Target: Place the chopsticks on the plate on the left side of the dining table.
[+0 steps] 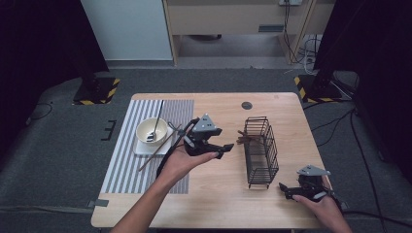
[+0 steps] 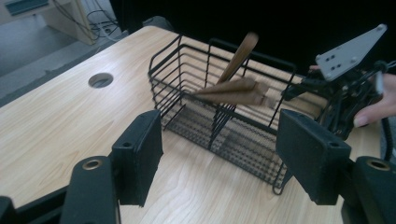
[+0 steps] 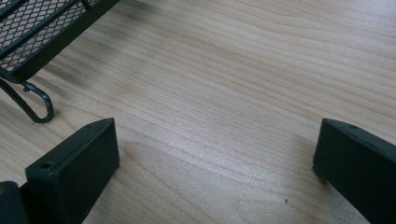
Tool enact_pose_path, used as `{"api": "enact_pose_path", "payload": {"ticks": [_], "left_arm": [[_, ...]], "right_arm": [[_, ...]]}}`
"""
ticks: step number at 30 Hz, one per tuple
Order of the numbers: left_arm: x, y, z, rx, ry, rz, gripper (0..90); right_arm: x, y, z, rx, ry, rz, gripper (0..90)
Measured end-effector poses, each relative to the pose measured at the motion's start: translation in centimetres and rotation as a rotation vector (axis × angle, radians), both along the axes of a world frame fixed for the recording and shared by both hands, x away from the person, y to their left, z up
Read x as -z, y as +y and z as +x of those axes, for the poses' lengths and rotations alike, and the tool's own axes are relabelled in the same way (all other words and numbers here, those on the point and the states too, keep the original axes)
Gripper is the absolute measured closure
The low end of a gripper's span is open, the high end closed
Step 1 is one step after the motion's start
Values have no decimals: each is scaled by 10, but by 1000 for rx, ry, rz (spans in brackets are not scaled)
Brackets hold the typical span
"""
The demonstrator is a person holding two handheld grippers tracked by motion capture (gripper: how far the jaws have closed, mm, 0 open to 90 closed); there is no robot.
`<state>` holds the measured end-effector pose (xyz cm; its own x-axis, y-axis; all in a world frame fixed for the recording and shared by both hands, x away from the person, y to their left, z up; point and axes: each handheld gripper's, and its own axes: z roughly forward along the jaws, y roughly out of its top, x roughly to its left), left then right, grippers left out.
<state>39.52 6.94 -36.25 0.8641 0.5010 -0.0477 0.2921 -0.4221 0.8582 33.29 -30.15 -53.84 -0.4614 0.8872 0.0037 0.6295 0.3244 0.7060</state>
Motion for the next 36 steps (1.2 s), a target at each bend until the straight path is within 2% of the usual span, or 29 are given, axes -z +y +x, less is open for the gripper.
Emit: {"api": "enact_pose_path", "payload": {"ticks": [2, 10, 19, 25, 30, 36], "left_arm": [[-3, -5, 1, 17, -5, 8, 311], [-9, -20, 10, 21, 1, 7, 325], [-18, -37, 17, 37, -1, 43, 381], [-19, -46, 20, 37, -25, 75, 489], [-19, -48, 20, 44, -30, 90, 583], [-18, -48, 21, 45, -29, 98, 655]], "right_arm": [[0, 0, 0, 0, 0, 0, 2], [0, 0, 0, 0, 0, 0, 2], [0, 0, 0, -1, -1, -1, 2], [0, 0, 0, 0, 0, 0, 2], [0, 0, 0, -1, 0, 0, 2], [0, 0, 0, -1, 0, 0, 3]]}}
